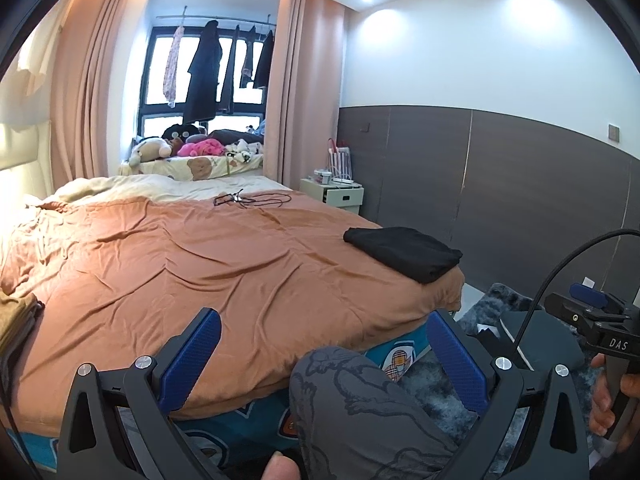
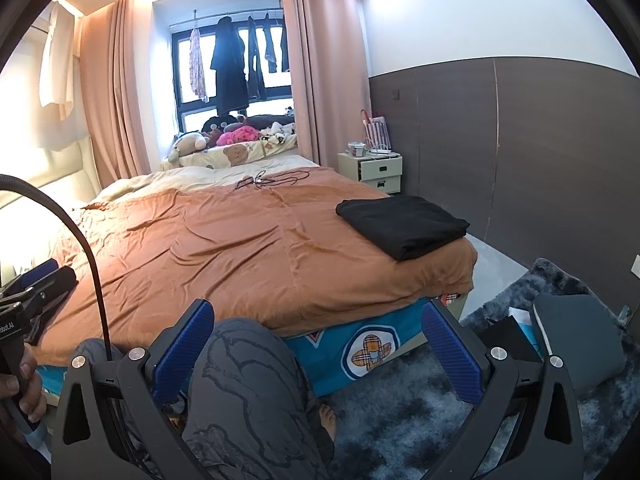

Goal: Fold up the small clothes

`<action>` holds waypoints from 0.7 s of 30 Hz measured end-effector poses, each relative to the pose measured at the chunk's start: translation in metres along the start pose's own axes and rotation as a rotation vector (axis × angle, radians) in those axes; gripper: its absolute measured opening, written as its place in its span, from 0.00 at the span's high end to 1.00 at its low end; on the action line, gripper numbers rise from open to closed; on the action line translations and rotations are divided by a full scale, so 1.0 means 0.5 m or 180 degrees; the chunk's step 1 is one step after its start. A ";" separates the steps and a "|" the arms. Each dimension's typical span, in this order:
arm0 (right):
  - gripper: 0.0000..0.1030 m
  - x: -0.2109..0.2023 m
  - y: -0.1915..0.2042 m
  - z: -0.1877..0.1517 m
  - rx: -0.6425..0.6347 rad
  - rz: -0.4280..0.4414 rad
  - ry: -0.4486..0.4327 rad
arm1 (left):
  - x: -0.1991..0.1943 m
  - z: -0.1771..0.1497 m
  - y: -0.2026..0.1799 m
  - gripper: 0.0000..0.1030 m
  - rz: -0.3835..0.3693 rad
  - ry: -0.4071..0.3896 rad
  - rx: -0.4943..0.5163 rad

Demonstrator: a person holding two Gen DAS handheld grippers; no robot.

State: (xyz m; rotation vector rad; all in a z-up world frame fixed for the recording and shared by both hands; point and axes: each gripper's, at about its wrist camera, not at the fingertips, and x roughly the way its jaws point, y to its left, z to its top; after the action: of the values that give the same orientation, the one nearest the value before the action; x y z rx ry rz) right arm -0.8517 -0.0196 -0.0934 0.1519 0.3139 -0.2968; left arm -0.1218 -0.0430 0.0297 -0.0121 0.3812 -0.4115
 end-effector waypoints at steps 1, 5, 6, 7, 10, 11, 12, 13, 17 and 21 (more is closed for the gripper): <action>0.00 0.000 0.001 0.001 -0.0007 -0.0031 0.0004 | 0.001 0.000 0.003 0.00 0.0015 0.0007 -0.0007; 0.00 0.009 -0.003 0.005 0.0005 -0.0012 0.0049 | 0.004 -0.002 0.007 0.00 0.0070 0.0016 -0.0028; 0.00 0.010 -0.002 0.006 -0.0005 -0.0019 0.0054 | 0.004 -0.003 0.008 0.00 0.0068 0.0016 -0.0033; 0.00 0.012 -0.002 0.006 -0.0011 -0.0025 0.0056 | 0.004 -0.003 0.009 0.00 0.0070 0.0013 -0.0034; 0.00 0.014 -0.001 0.010 -0.0022 -0.0027 0.0068 | 0.005 -0.003 0.012 0.00 0.0090 0.0031 -0.0037; 0.00 0.014 0.001 0.011 -0.0032 -0.0026 0.0069 | 0.005 -0.003 0.013 0.00 0.0095 0.0032 -0.0041; 0.00 0.014 0.001 0.011 -0.0040 -0.0020 0.0066 | 0.005 -0.003 0.015 0.00 0.0099 0.0033 -0.0044; 0.00 0.014 0.002 0.011 -0.0048 -0.0027 0.0061 | 0.005 -0.003 0.016 0.00 0.0101 0.0035 -0.0044; 0.00 0.018 -0.006 0.010 -0.0041 -0.0053 0.0064 | 0.006 -0.003 0.019 0.00 0.0118 0.0034 -0.0064; 0.00 0.017 -0.008 0.009 -0.0039 -0.0051 0.0070 | 0.005 -0.002 0.019 0.00 0.0134 0.0035 -0.0057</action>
State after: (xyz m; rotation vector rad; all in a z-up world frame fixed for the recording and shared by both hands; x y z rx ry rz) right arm -0.8438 -0.0266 -0.0927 0.1407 0.3389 -0.3090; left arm -0.1163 -0.0351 0.0268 -0.0192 0.3954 -0.3667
